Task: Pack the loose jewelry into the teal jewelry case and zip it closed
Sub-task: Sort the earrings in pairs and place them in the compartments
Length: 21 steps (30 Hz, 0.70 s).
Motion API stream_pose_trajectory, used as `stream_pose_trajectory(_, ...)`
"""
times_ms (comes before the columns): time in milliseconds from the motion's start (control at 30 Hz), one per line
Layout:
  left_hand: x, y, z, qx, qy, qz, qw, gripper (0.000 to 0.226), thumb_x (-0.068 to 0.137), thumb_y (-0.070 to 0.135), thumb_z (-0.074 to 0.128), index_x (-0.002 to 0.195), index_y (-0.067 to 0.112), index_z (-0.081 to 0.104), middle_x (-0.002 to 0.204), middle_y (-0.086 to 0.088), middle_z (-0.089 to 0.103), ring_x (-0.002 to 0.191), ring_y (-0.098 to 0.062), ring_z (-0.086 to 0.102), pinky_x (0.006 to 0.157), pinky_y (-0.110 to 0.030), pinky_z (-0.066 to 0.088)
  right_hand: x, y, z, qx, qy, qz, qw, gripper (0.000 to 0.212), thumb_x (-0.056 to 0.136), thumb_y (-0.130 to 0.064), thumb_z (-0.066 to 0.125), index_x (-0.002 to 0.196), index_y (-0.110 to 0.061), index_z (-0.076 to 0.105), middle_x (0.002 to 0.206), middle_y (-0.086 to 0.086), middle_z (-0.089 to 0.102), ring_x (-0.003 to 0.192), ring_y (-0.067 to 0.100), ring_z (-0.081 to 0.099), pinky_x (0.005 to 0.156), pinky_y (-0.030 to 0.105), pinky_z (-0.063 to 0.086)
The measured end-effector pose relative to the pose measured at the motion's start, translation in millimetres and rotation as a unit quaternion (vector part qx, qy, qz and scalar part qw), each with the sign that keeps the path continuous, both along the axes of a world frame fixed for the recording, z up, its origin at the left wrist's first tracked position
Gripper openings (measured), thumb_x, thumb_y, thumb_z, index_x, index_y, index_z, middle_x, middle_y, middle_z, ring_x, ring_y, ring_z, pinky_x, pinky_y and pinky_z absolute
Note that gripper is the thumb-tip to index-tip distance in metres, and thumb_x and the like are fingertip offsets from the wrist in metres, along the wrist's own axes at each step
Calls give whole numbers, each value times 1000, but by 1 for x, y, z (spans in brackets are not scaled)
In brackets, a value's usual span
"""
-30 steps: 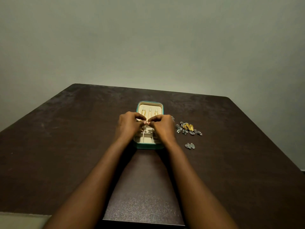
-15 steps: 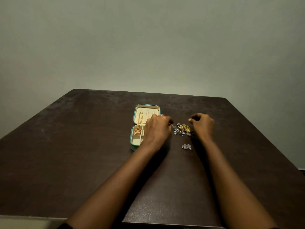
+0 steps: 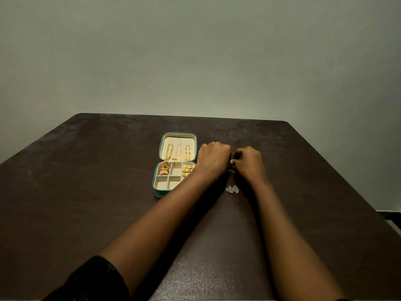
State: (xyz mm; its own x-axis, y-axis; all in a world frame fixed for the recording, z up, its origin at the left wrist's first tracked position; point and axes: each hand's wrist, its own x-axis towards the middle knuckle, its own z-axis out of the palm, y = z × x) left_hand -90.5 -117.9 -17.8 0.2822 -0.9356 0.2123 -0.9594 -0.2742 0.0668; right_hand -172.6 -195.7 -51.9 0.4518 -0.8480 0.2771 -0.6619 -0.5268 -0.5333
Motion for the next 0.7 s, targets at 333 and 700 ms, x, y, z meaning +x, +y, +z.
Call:
stream_pose_trajectory(333,-6,-8,-1,9,-48,-10,999,22,93,23,50,108,12,63,112,-10,65,111,-29,57,88,-38,39,-1,-7,-6,16,-7,-5,1000,9,82,-7,64,84,0,69,100,21,64,94,33,60,75,34,46)
stream_pose_trajectory(700,8,-6,9,-9,45,20,999,24,91,20,57,112,22,67,116,-12,64,110,-30,59,86,-35,42,-16,-6,4,230,-275,33,933,25,89,-3,56,67,-13,60,67,4,59,59,10,52,54,18,41)
